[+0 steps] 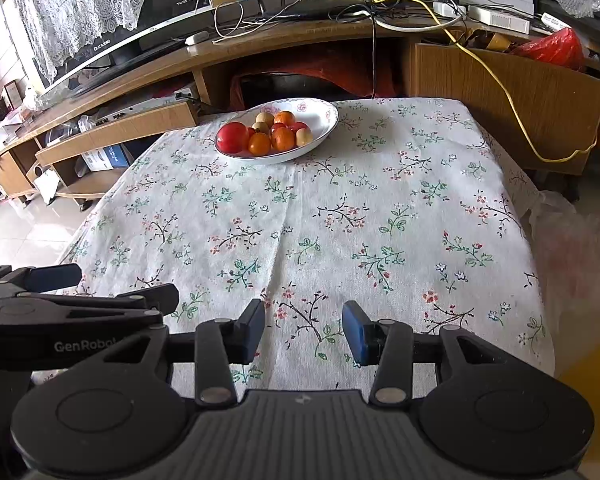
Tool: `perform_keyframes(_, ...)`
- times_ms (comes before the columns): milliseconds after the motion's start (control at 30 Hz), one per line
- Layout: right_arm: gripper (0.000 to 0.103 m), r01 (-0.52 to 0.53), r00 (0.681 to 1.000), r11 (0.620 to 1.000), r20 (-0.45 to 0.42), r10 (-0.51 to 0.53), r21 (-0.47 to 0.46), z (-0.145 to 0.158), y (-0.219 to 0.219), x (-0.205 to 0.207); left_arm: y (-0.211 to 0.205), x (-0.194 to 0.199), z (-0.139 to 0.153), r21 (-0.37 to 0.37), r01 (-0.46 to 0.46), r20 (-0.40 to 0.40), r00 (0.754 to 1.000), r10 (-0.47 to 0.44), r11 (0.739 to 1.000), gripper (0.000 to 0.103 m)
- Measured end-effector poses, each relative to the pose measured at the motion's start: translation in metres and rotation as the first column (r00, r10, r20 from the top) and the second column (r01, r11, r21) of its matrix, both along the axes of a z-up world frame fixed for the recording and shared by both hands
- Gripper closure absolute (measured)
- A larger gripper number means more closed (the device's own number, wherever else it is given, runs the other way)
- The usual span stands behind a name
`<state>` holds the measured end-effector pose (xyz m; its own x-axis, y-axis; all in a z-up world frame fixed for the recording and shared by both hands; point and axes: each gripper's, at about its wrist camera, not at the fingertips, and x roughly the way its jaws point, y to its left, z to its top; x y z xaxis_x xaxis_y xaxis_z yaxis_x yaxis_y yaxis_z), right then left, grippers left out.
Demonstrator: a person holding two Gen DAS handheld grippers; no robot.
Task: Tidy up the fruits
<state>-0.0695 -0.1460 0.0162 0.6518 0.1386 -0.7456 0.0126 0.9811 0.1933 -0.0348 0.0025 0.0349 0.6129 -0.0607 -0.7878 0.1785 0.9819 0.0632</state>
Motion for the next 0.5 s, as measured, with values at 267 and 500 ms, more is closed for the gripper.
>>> perform_keyframes(267,0.067,0.0,1.0,1.0,0.0,0.0,0.0,0.0006,-0.0001,0.0006,-0.0006,0.0,0.0001,0.0,-0.002,-0.001,1.0,0.002,1.0,0.0)
perform_keyframes(500,0.067,0.0,1.0,1.0,0.0,0.0,0.0,0.0001,0.0,0.0001,0.001,0.0005,0.0002,0.006,0.001,0.003,1.0,-0.001,1.0,0.0)
